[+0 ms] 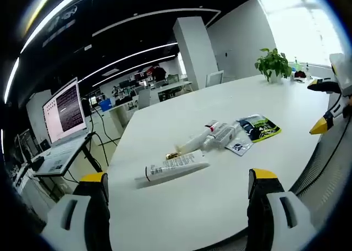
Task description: Arrange the skincare products in the storage area until every visible bottle or jar stands upright without overlapping.
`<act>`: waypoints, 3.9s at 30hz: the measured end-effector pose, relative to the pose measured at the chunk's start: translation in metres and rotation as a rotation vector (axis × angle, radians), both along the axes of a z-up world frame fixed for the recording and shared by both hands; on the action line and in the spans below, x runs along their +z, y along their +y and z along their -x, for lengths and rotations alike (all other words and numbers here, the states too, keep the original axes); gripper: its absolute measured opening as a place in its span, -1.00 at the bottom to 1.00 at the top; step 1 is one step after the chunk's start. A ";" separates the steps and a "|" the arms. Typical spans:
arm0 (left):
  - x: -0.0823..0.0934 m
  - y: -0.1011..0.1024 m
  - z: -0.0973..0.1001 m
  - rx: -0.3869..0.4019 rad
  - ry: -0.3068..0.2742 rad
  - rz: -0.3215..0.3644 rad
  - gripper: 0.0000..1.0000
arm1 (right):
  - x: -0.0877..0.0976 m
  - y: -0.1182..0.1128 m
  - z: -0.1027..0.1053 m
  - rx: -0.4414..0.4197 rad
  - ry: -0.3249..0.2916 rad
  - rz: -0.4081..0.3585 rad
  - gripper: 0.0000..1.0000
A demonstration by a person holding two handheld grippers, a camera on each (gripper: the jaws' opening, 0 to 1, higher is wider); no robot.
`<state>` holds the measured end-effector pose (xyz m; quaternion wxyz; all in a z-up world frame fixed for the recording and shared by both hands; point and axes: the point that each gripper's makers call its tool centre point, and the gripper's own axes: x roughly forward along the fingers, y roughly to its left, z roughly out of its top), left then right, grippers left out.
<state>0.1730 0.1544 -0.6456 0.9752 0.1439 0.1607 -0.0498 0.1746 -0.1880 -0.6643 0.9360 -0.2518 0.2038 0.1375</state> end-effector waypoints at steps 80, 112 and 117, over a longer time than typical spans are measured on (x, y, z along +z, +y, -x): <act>-0.010 -0.007 0.002 -0.030 0.072 -0.038 0.98 | -0.001 -0.001 0.002 -0.003 0.014 0.035 0.99; -0.009 -0.001 0.000 -0.008 0.050 -0.067 0.98 | 0.000 -0.004 -0.002 -0.015 0.008 0.042 0.99; -0.005 -0.001 0.000 -0.003 0.032 -0.058 0.98 | -0.002 0.000 -0.001 0.001 0.016 0.044 0.99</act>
